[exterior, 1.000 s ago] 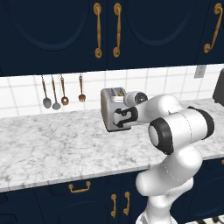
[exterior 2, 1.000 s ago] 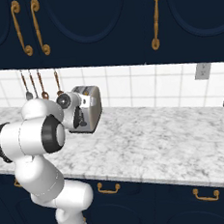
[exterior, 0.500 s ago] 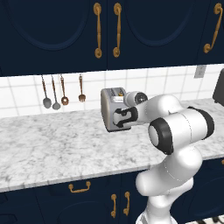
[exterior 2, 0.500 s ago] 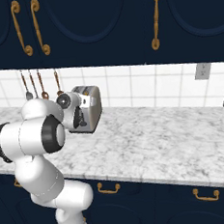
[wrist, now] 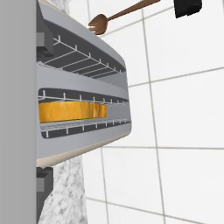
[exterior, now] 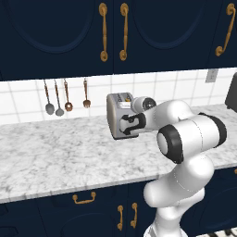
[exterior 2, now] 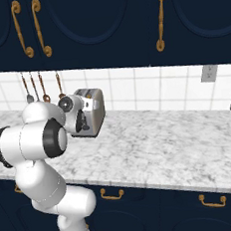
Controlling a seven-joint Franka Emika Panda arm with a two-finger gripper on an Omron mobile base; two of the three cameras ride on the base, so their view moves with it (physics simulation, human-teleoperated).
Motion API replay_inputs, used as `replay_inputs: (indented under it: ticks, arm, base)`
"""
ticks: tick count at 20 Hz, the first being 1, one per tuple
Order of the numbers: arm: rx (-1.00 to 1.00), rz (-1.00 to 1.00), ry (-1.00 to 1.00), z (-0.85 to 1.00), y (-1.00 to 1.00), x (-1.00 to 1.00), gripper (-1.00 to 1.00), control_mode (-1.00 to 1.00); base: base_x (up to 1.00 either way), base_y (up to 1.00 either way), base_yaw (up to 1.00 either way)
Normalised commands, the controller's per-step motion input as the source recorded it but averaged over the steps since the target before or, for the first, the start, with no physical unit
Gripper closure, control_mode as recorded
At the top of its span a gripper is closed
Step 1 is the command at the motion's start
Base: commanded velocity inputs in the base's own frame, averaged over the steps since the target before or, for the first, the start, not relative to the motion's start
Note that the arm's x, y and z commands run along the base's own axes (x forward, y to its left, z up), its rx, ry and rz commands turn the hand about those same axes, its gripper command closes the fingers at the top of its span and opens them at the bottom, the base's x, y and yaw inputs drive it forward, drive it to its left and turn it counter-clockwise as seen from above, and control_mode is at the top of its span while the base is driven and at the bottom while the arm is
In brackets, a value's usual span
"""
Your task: Start the toaster. Once the lever pops up, take the bread to the plate on the dining counter.
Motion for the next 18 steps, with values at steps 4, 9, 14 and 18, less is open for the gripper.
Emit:
replay_inputs:
  ticks: [4, 9, 14, 18]
  arm:
    - [0.00, 0.00, 0.00, 0.00, 0.00, 0.00, -1.00, -1.00]
    - [0.00, 0.00, 0.00, 0.00, 0.00, 0.00, -1.00, -1.00]
    - [0.00, 0.00, 0.00, 0.00, 0.00, 0.00, -1.00, -1.00]
    - [0.00, 0.00, 0.00, 0.00, 0.00, 0.00, -1.00, -1.00]
  base:
    - [0.00, 0.00, 0.00]
    - [0.00, 0.00, 0.00]
    - [0.00, 0.00, 0.00]
    - [0.00, 0.00, 0.00]
